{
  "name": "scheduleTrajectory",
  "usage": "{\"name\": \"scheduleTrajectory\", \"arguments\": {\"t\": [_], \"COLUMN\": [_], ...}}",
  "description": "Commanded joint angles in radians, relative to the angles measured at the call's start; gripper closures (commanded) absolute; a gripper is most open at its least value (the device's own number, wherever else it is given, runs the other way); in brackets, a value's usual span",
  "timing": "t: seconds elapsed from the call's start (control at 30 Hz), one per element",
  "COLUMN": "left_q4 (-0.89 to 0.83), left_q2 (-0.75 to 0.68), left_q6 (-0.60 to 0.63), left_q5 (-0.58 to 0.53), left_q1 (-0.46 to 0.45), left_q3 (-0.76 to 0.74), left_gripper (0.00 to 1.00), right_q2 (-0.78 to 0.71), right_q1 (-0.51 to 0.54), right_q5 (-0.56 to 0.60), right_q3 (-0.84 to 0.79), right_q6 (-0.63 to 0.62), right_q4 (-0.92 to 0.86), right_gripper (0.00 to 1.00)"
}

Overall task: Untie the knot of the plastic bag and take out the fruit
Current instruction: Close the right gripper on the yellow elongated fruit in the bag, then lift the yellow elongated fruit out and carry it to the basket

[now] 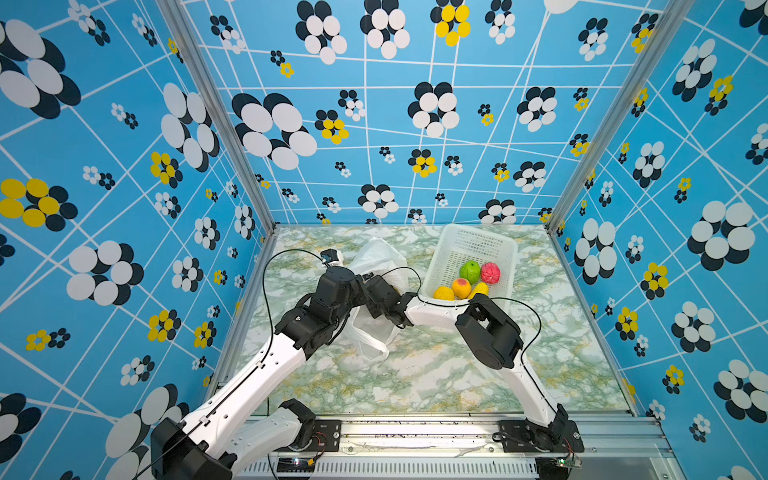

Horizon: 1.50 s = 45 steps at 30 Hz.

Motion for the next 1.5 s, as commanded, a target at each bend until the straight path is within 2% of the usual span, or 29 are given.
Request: {"name": "scheduleTrajectory", "arguments": {"t": [0.0,0.13,0.3,0.53,0.73,0.87,1.03,1.13,1.27,1.37,1.47], "left_q4": [-0.002,-0.016,0.017,-0.013,-0.021,-0.01,-0.01,-0.01,-0.006,0.001,-0.002], "left_q2": [-0.001,0.014,0.019,0.031,0.032,0.036,0.033,0.029,0.024,0.022,0.022], "left_q6": [0.007,-0.001,-0.007,-0.001,-0.007,-0.013,-0.014,-0.016,-0.019,-0.023,-0.022], "left_q5": [-0.019,0.009,0.022,0.021,0.039,0.062,0.067,0.067,0.07,0.073,0.076], "left_q1": [0.017,0.046,0.055,0.069,0.097,0.108,0.112,0.113,0.113,0.114,0.116], "left_q3": [-0.002,0.016,-0.011,0.018,0.015,0.008,0.005,0.002,-0.004,-0.01,-0.012], "left_gripper": [1.0,1.0,1.0,1.0,1.0,1.0,1.0,1.0,1.0,1.0,1.0], "right_q2": [-0.083,-0.217,-0.403,-0.637,-0.804,-0.871,-0.972,-1.05,-1.124,-1.117,-1.074], "right_q1": [-0.005,0.003,0.02,0.027,0.027,0.023,-0.004,-0.036,-0.111,-0.172,-0.275], "right_q5": [-0.05,-0.061,-0.111,-0.267,-0.232,-0.144,-0.163,-0.129,-0.124,-0.115,-0.188], "right_q3": [-0.089,-0.197,-0.403,-0.654,-0.819,-0.906,-1.019,-1.101,-1.154,-1.164,-1.153], "right_q6": [-0.014,-0.025,-0.051,-0.098,-0.145,-0.173,-0.178,-0.147,-0.067,-0.002,0.115], "right_q4": [0.012,0.068,0.225,0.452,0.57,0.649,0.747,0.826,0.84,0.841,0.838], "right_gripper": [0.57,0.64,0.65,0.66,0.67,0.7,0.72,0.75,0.76,0.77,0.77]}}
